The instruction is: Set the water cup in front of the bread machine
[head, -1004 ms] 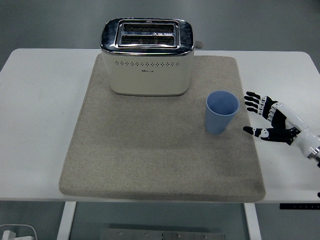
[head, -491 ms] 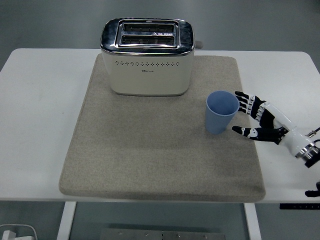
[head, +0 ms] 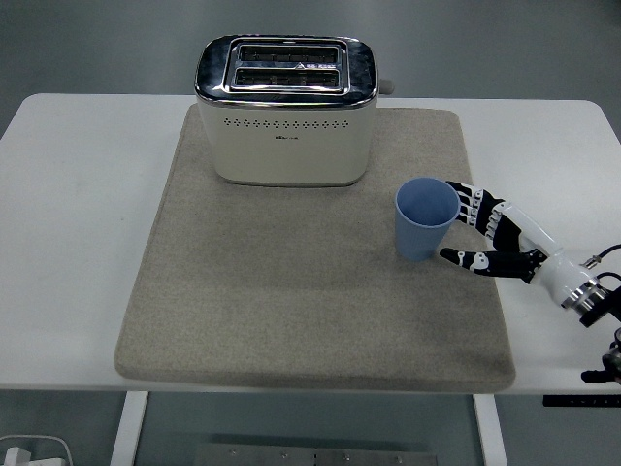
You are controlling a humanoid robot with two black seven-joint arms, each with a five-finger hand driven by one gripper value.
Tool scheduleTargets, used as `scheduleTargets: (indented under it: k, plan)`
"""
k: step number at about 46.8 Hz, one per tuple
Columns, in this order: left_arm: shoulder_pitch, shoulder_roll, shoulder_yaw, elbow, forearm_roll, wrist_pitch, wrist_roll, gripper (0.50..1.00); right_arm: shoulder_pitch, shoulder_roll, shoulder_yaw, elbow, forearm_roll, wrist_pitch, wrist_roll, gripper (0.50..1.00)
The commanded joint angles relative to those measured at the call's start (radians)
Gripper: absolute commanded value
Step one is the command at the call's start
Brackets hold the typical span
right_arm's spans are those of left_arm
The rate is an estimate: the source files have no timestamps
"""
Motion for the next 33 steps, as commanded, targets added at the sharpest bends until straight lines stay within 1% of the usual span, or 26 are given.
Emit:
scheduleTargets:
  k: [1, 8, 13, 20, 25, 33]
  plan:
    - [-0.001, 0.0, -0.001, -0.003, 0.0, -0.001, 0.0, 1.0, 0.008, 0.0, -0.003, -0.006, 0.0, 0.001, 0.0, 0.924]
    - [-0.001, 0.0, -0.001, -0.003, -0.002, 0.001, 0.0, 1.0, 0.015, 0.002, -0.005, -0.01, 0.0, 0.001, 0.0, 0.924]
    - [-0.001, 0.0, -0.001, -0.003, -0.002, 0.001, 0.0, 1.0, 0.018, 0.026, -0.006, -0.012, 0.0, 0.001, -0.002, 0.924]
    - [0.001, 0.0, -0.001, -0.003, -0.002, 0.001, 0.0, 1.0, 0.035, 0.04, -0.012, -0.013, -0.001, 0.002, -0.002, 0.924]
    - [-0.001, 0.0, -0.001, -0.003, -0.002, -0.001, 0.0, 1.0, 0.041, 0.057, -0.012, -0.027, -0.001, 0.002, -0.017, 0.924]
    - [-0.001, 0.0, -0.003, -0.003, -0.002, 0.001, 0.0, 1.0, 0.048, 0.063, -0.014, -0.042, -0.003, 0.005, -0.019, 0.924]
